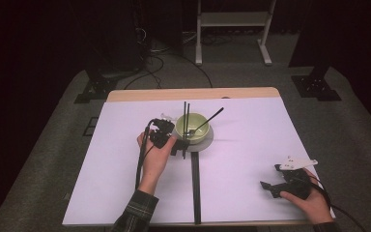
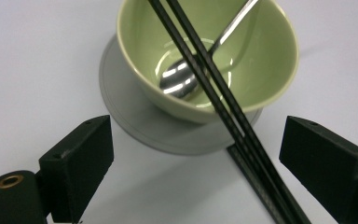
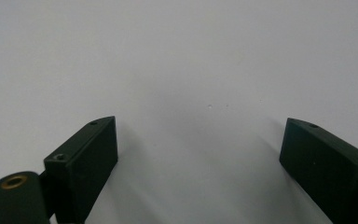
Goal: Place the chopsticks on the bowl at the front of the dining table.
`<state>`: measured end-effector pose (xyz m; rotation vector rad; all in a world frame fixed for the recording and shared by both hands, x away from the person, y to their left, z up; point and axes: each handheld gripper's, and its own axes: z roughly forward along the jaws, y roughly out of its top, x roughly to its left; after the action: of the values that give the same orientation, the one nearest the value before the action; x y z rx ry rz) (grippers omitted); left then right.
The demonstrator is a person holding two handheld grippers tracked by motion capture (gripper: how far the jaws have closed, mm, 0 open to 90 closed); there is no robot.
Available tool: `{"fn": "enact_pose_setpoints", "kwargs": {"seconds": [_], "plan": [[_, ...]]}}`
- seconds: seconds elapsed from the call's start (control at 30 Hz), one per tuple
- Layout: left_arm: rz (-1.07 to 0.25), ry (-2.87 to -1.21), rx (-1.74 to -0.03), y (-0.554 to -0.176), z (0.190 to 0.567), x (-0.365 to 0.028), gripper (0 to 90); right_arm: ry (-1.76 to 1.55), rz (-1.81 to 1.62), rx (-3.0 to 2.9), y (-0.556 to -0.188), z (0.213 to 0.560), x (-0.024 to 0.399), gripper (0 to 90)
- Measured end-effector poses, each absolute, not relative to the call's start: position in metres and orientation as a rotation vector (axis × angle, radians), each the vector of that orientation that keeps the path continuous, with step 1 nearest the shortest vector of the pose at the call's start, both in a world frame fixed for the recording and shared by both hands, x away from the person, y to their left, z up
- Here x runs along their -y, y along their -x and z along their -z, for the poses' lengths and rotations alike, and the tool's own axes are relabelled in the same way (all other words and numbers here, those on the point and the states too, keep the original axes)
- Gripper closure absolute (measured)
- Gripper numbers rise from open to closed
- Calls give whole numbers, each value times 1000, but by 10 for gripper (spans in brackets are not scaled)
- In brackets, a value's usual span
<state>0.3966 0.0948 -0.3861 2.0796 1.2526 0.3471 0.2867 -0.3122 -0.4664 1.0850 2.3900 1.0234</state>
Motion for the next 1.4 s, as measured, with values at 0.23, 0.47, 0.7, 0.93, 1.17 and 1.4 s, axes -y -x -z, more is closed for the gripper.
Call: {"fn": "enact_pose_setpoints", "kwargs": {"seconds": [0.23, 0.47, 0.7, 0.93, 1.17, 1.4], "plan": [[-398, -2069, -1275, -428, 377, -94, 88, -1085, -1023, -2390, -287, 466, 312, 100], [-374, -2055, -1267, -465, 376, -92, 89, -1085, -1025, -2390, -287, 466, 312, 100], [-355, -2098, -1258, -493, 385, -81, 88, -1085, -1024, -2390, -287, 466, 312, 100], [-350, -2109, -1297, -505, 392, -78, 89, -1085, -1023, -2389, -286, 466, 312, 100], [-360, -2110, -1321, -507, 392, -85, 89, -1084, -1024, -2389, -287, 466, 312, 100], [-345, -2099, -1306, -504, 389, -86, 89, -1085, -1024, -2389, -286, 466, 312, 100]]}}
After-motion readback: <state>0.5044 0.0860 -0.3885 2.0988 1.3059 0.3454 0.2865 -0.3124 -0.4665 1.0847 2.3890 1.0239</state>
